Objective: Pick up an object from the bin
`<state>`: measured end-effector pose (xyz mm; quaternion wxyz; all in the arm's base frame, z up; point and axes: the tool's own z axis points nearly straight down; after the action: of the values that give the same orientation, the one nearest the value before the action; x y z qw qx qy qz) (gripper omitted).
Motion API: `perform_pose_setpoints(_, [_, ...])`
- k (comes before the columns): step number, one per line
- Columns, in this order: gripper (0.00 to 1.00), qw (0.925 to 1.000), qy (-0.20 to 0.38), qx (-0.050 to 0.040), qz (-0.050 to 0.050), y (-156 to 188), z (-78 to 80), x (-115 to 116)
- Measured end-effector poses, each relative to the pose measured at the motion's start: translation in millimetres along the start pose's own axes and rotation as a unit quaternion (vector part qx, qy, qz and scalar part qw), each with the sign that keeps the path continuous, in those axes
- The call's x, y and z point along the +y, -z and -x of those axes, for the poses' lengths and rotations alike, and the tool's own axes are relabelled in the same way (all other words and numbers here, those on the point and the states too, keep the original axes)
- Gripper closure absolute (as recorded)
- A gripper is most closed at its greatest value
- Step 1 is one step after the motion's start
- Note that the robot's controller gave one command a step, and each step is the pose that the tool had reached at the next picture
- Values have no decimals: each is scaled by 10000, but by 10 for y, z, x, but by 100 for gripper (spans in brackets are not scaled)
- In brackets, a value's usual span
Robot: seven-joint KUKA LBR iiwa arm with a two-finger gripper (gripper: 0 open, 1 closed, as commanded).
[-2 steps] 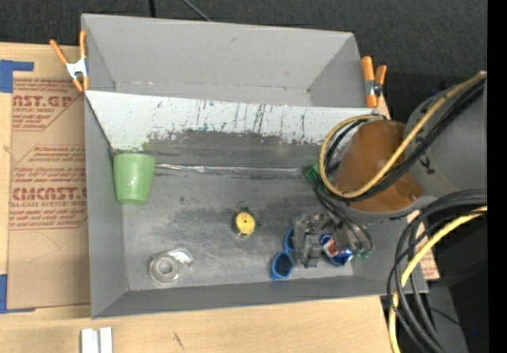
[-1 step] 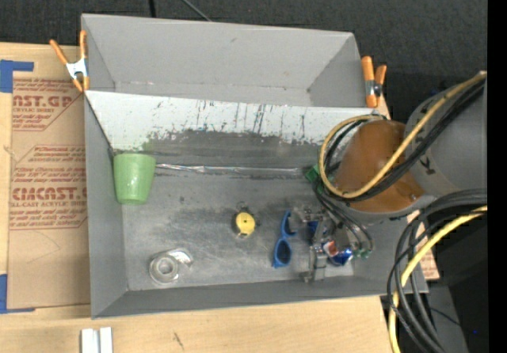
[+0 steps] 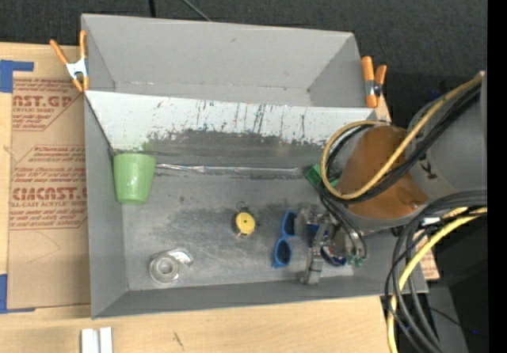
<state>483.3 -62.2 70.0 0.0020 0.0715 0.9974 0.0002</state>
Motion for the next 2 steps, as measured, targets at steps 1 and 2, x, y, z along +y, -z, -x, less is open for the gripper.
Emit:
perform_pose_setpoints(1, [100, 10000, 5, 21, -2, -6, -12, 0])
perform_pose_setpoints(2, [0, 10000, 3, 0, -2, -1, -1, 2])
